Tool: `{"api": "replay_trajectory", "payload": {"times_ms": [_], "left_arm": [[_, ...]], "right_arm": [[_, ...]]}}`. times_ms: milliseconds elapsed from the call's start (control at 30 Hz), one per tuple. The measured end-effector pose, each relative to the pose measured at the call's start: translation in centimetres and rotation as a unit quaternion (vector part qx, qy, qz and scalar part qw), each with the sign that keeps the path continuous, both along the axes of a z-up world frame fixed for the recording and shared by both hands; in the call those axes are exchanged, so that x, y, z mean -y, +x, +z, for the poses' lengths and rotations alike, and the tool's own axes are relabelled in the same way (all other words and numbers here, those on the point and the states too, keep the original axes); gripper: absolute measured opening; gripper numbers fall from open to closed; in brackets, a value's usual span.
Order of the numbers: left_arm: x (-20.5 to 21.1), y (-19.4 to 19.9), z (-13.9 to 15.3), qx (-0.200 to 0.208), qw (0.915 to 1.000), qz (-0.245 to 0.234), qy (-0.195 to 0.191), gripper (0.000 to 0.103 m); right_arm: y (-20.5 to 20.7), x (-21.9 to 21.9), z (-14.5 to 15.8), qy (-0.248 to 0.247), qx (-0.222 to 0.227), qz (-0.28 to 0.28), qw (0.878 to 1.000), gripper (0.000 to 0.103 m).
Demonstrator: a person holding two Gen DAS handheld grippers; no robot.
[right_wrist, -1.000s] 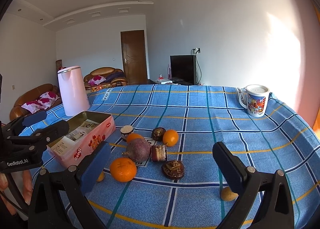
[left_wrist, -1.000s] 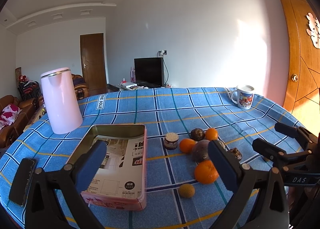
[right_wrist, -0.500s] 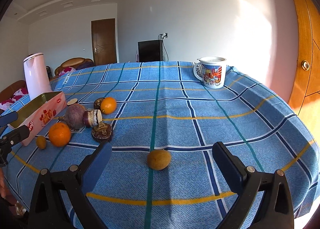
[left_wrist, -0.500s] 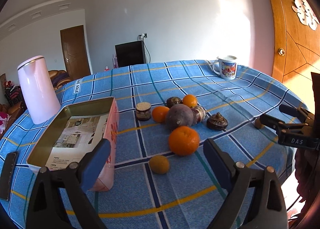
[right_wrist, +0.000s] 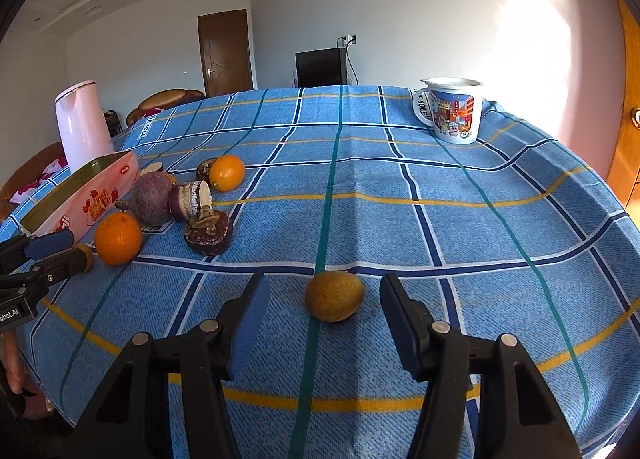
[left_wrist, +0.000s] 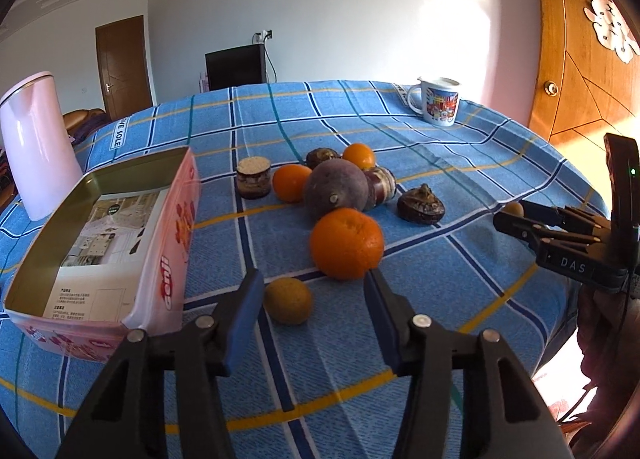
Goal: Organize fruits
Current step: 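Grasp a small yellow-brown fruit with the left tool while the right tool grasps another, then carry both small fruits over the pink tin box and lower them inside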
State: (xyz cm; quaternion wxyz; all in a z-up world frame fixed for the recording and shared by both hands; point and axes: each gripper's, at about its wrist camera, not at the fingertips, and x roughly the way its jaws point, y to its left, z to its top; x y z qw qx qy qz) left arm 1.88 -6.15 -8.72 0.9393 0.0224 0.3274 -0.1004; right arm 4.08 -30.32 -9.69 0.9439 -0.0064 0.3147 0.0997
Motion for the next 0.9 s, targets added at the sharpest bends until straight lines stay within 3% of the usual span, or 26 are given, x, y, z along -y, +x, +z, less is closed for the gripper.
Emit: {"api": "replay_trajectory", "payload": {"times_ms": [67, 133, 333, 400, 900], "left_arm": [[-0.1, 0.2, -0.2, -0.002, 1.0, 0.007, 0.004, 0.054], [-0.4, 0.5, -0.2, -0.01, 0.9999, 0.011, -0.002, 0.052], [-1.3, 1.3, -0.7, -0.018, 0.9995, 0.023, -0.01, 0.026], [-1.6, 1.3, -0.7, -0.017, 0.9995, 0.023, -0.016, 0.026], [-2.2, 0.2, 0.7, 0.02, 0.9994, 0.019, -0.019, 0.026]], "right_arm": [[0.2, -0.1, -0.2, 0.001, -0.007, 0.004, 1.0, 0.051], [0.3, -0.1, -0.5, 0.002, -0.011, 0.006, 1.0, 0.051], [0.3, 0.1, -0.4, 0.005, -0.008, 0.01, 1.0, 0.038], [0.2, 0.1, -0.3, 0.009, -0.003, 0.011, 1.0, 0.03], [-1.0, -2.0, 2.2, 0.02, 0.035, 0.053, 0.998, 0.03]]}}
